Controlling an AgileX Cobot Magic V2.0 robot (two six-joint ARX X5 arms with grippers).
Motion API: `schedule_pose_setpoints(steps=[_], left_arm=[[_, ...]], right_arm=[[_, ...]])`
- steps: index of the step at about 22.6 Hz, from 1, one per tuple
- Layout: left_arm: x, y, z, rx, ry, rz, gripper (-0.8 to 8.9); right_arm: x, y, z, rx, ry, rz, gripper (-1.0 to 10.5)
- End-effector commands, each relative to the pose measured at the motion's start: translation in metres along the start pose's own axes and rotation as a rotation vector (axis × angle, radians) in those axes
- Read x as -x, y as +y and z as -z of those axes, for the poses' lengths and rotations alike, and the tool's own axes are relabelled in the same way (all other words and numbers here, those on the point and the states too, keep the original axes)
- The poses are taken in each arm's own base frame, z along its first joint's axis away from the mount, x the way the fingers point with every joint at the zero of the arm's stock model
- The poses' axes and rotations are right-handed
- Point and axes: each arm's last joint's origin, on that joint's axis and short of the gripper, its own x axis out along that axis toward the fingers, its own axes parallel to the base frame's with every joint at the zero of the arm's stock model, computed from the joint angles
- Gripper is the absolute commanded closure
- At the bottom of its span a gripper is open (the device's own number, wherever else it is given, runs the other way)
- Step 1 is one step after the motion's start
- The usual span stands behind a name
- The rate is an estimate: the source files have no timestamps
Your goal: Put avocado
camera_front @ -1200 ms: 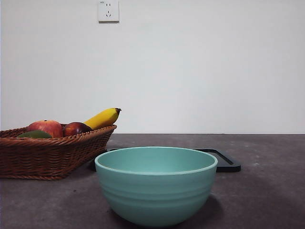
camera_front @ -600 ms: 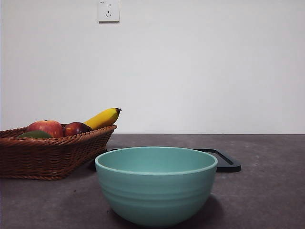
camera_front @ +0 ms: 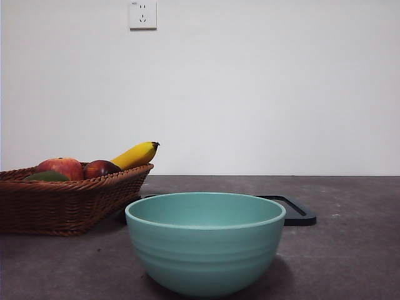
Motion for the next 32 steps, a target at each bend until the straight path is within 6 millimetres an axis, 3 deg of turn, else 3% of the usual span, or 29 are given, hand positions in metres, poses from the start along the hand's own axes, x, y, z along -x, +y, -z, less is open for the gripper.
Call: schedule_pose_setpoints(steps=[1, 7, 9, 13, 16, 25, 32], left_arm=[[0.002, -0.002, -0.002, -0.033, 0.005, 0.012, 8.04], [0.002, -0.002, -0.002, -0.031, 0.005, 0.011, 7.71], [0.002, -0.002, -0.002, -0.032, 0.005, 0.011, 6.99], [0.002, -0.002, -0.002, -0.032, 0.004, 0.011, 4.62], [0.002, -0.002, -0.002, -0.032, 0.003, 0.011, 3.50], [-0.001, -0.001, -0.010, -0.036, -0.042, -0.014, 3.46], [-0.021, 0.010, -0.032, -0.026, -0.036, -0.065, 3.46]], right_arm=[[0.001, 0.004, -0.004, 0.051, -0.001, -0.018, 9.4], [0.001, 0.004, -0.004, 0.060, -0.003, -0.020, 9.4], [0.001, 0.004, -0.004, 0.060, -0.003, -0.021, 8.8], [0.001, 0.004, -0.004, 0.060, -0.003, -0.021, 6.5], [0.001, 0.004, -0.004, 0.060, -0.004, -0.021, 6.0], [0.001, 0.004, -0.004, 0.061, -0.004, -0.020, 6.0], [0.000, 0.004, -0.005, 0.061, -0.006, -0.020, 6.0]])
